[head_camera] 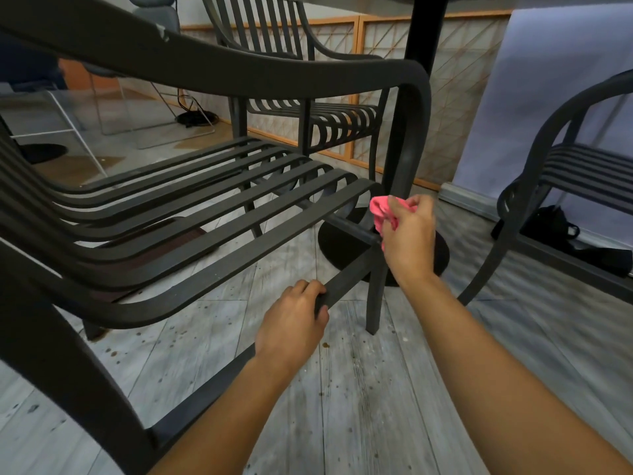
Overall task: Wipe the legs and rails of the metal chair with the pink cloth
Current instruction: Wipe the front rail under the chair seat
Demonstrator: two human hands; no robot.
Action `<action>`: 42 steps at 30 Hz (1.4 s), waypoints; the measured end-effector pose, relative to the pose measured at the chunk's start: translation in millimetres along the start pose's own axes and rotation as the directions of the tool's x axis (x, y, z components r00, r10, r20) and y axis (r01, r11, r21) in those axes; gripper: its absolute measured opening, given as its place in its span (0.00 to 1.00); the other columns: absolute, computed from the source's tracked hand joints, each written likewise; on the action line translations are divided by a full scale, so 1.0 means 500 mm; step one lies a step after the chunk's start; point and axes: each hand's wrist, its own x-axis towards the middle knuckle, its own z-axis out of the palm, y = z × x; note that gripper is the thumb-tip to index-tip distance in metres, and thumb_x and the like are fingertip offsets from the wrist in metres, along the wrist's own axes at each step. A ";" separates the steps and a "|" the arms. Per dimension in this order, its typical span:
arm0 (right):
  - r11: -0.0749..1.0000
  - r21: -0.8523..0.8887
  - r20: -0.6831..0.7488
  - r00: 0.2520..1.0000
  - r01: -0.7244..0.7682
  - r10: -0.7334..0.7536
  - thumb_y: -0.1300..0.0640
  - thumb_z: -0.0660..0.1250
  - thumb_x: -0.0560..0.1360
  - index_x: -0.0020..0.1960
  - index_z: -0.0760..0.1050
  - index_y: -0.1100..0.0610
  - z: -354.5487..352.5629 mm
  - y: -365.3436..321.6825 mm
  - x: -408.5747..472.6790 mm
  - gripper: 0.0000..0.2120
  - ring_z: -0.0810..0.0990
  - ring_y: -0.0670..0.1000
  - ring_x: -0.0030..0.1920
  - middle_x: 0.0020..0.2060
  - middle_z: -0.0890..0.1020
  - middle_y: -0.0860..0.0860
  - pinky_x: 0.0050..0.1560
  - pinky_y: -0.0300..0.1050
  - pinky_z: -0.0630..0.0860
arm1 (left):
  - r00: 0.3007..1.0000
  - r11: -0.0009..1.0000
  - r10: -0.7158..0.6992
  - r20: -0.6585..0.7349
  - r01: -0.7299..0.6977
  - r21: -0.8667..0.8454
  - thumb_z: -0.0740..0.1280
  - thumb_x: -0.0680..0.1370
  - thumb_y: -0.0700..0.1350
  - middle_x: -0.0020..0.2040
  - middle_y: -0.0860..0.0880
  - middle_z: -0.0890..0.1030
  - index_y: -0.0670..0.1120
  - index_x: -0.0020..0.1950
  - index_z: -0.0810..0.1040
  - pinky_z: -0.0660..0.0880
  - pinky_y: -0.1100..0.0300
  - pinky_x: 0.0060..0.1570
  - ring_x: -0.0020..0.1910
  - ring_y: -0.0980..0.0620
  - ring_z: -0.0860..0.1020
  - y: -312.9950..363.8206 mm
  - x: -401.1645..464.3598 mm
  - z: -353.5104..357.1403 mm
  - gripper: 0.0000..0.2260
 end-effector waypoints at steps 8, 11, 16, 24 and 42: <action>0.938 -0.344 0.082 0.994 -0.041 0.073 0.61 0.65 0.74 0.62 0.68 0.59 0.052 0.006 -0.023 0.16 0.67 0.59 0.62 0.65 0.63 0.58 0.53 0.54 0.77 | 1.000 1.000 0.007 -0.023 -0.007 -0.029 0.62 0.79 0.49 0.57 0.54 0.77 0.52 0.64 0.72 0.69 0.67 0.49 0.52 0.58 0.74 -0.010 0.005 0.006 0.14; 0.894 -0.445 0.114 0.988 -0.043 0.104 0.59 0.65 0.75 0.61 0.71 0.58 0.071 0.023 -0.044 0.15 0.64 0.57 0.62 0.65 0.61 0.56 0.53 0.48 0.75 | 1.000 0.999 0.009 -0.030 -0.010 -0.038 0.63 0.79 0.49 0.57 0.54 0.77 0.52 0.64 0.72 0.71 0.66 0.50 0.52 0.58 0.74 -0.013 0.003 0.009 0.13; 0.921 -0.376 0.110 0.982 -0.102 0.154 0.61 0.65 0.75 0.64 0.69 0.57 0.076 0.027 -0.058 0.18 0.65 0.58 0.61 0.66 0.60 0.57 0.54 0.50 0.76 | 0.999 0.998 0.009 -0.040 -0.011 -0.056 0.63 0.79 0.48 0.57 0.54 0.77 0.52 0.63 0.73 0.72 0.65 0.51 0.52 0.58 0.74 -0.017 0.004 0.012 0.13; 0.952 -0.196 0.090 0.962 -0.237 0.258 0.61 0.63 0.76 0.70 0.63 0.56 0.073 0.022 -0.083 0.23 0.70 0.49 0.55 0.66 0.63 0.55 0.47 0.35 0.71 | 0.999 0.998 0.006 -0.041 -0.009 -0.070 0.63 0.79 0.48 0.56 0.55 0.77 0.52 0.63 0.72 0.71 0.66 0.51 0.52 0.58 0.73 -0.017 0.002 0.012 0.13; 0.970 -0.196 0.290 0.936 -0.144 0.198 0.59 0.60 0.78 0.70 0.64 0.54 0.043 -0.029 -0.231 0.21 0.66 0.55 0.66 0.68 0.67 0.56 0.64 0.49 0.69 | 0.994 0.984 -0.088 0.069 0.097 -0.150 0.66 0.76 0.45 0.55 0.51 0.78 0.51 0.61 0.69 0.74 0.61 0.47 0.50 0.54 0.77 -0.004 0.002 -0.005 0.14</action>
